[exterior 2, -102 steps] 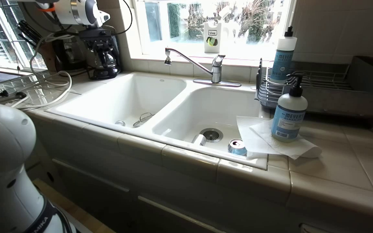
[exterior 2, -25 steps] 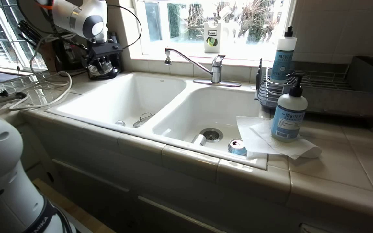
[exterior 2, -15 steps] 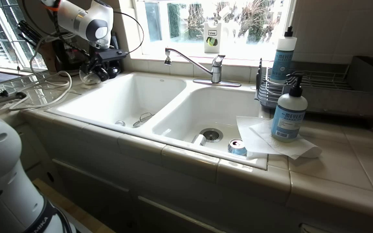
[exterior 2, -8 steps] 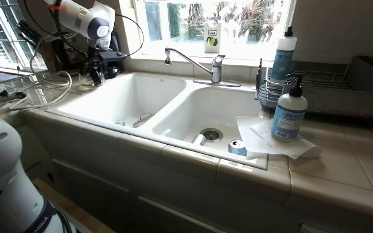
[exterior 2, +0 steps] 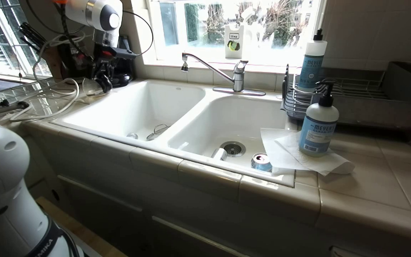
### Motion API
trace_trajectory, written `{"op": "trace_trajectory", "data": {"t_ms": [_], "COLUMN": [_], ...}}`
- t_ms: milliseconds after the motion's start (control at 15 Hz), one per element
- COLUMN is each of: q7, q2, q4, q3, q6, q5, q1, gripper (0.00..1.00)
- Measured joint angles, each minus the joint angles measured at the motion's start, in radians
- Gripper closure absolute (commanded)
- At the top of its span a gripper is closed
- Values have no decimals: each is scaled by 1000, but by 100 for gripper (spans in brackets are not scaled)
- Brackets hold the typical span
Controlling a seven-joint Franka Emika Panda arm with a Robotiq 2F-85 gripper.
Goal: Put the coffee jar on the counter
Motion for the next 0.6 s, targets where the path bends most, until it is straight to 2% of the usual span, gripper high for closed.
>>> {"op": "trace_trajectory", "data": {"t_ms": [333, 400, 467, 600], "q7": [-29, -38, -46, -53], "q2": [92, 110, 127, 159], "q4": [164, 192, 217, 265], "q3": [-20, -23, -26, -27], "q6": [-71, -82, -94, -121], "q5": [-51, -52, -52, -52], "q1": [42, 46, 48, 49], "gripper": [100, 92, 73, 60]}}
